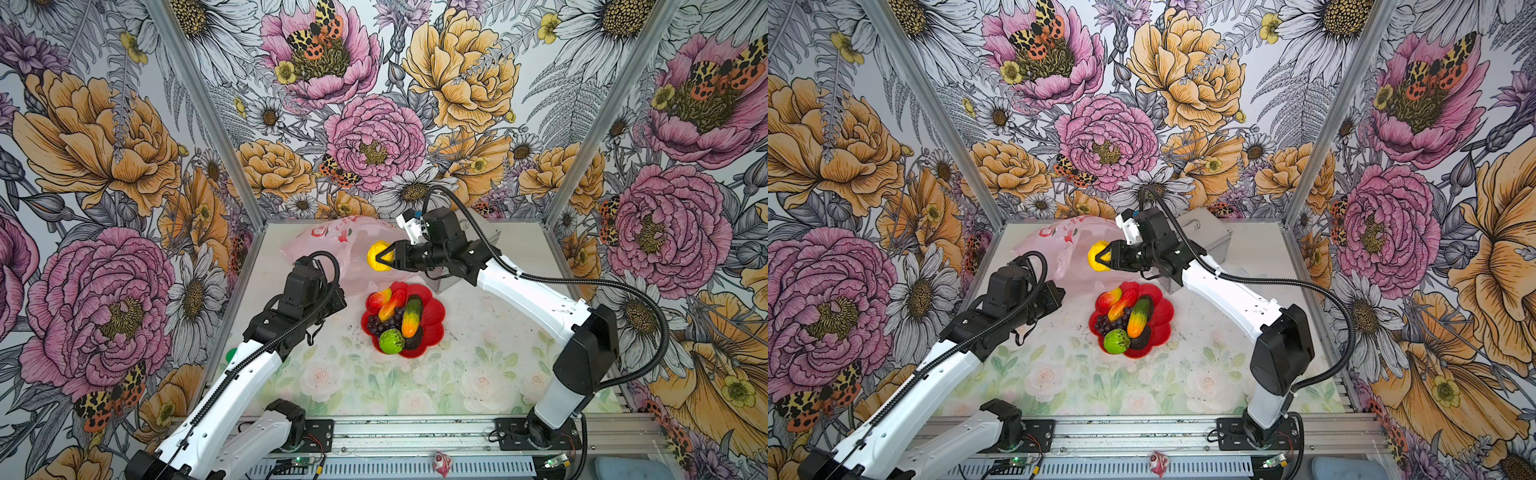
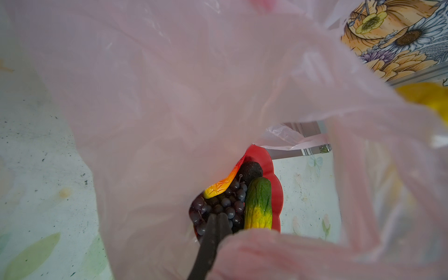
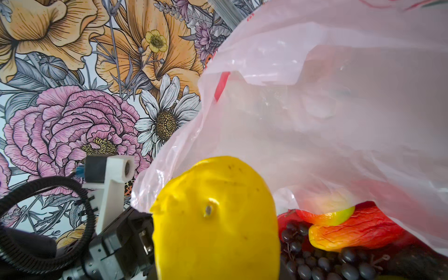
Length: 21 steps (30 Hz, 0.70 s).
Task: Place the fruits into the plastic bag
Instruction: Place the fruit in the plastic bag.
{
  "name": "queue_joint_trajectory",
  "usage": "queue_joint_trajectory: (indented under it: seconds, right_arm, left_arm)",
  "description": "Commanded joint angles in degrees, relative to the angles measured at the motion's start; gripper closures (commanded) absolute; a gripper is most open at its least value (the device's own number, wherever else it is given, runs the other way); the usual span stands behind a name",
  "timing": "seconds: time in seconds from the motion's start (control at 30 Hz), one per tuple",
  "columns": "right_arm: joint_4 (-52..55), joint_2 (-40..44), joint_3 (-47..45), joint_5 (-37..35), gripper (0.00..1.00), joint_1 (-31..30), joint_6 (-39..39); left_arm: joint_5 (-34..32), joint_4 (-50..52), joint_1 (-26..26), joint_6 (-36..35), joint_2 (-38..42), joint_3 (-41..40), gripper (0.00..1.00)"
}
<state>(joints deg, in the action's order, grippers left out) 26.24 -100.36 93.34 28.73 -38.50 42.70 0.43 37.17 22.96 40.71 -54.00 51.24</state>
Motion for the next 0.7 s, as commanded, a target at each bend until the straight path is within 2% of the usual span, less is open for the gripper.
queue_joint_trajectory:
  seconds: [0.0,0.4,0.67]
  right_arm:
    - [-1.2,-3.5,2.9,-0.1,0.84,-0.6,1.9]
    - [-1.3,-17.6,14.3,-5.0,0.79,-0.4,7.5]
    - [-1.3,-25.9,20.8,-5.4,0.73,1.0,12.4]
  left_arm:
    - [-1.6,-2.1,0.9,1.1,-1.5,2.4,1.00]
    - [-1.4,-4.1,2.7,0.9,-5.3,5.2,1.00]
    - [-0.6,-4.6,3.4,1.5,-5.4,4.8,1.00]
